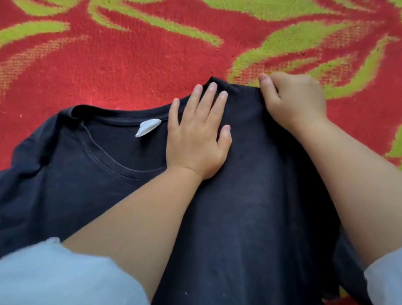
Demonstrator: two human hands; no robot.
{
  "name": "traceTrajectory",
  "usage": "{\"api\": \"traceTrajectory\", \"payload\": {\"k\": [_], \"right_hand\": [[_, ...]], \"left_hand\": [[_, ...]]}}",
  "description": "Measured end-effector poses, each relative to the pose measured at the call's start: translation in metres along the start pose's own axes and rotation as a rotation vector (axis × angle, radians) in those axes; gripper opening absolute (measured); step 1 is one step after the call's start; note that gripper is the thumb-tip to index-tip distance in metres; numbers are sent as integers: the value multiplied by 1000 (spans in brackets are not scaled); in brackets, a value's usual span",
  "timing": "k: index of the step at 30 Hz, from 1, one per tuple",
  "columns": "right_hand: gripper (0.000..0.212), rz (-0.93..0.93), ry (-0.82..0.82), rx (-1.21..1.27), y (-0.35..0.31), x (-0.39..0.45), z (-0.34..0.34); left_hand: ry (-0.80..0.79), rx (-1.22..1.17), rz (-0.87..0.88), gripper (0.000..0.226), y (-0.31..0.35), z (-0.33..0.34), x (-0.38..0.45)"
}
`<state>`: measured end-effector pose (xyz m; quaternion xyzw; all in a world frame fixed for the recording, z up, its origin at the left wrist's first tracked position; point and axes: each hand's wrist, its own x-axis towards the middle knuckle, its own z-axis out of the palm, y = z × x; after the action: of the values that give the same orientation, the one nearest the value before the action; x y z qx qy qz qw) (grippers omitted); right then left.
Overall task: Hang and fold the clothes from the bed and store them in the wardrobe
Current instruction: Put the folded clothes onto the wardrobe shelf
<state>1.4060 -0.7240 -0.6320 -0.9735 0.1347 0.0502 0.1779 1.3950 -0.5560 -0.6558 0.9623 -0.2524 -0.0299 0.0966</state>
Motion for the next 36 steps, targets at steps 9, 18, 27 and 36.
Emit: {"api": "traceTrajectory", "payload": {"k": [9,18,27,36], "right_hand": [[16,395,-674,809,65,-72,-58],[27,269,-750,138,106,-155,-65],[34,332,-238,89,91,-191,-53],[28,956,493,291,145,-204,-76]], "left_hand": [[-142,43,-77,84,2,-7,0],[-195,72,-109,63,8,-14,3],[-174,84,-95,61,8,-13,0],[-233,242,-84,59,18,-16,-6]]}}
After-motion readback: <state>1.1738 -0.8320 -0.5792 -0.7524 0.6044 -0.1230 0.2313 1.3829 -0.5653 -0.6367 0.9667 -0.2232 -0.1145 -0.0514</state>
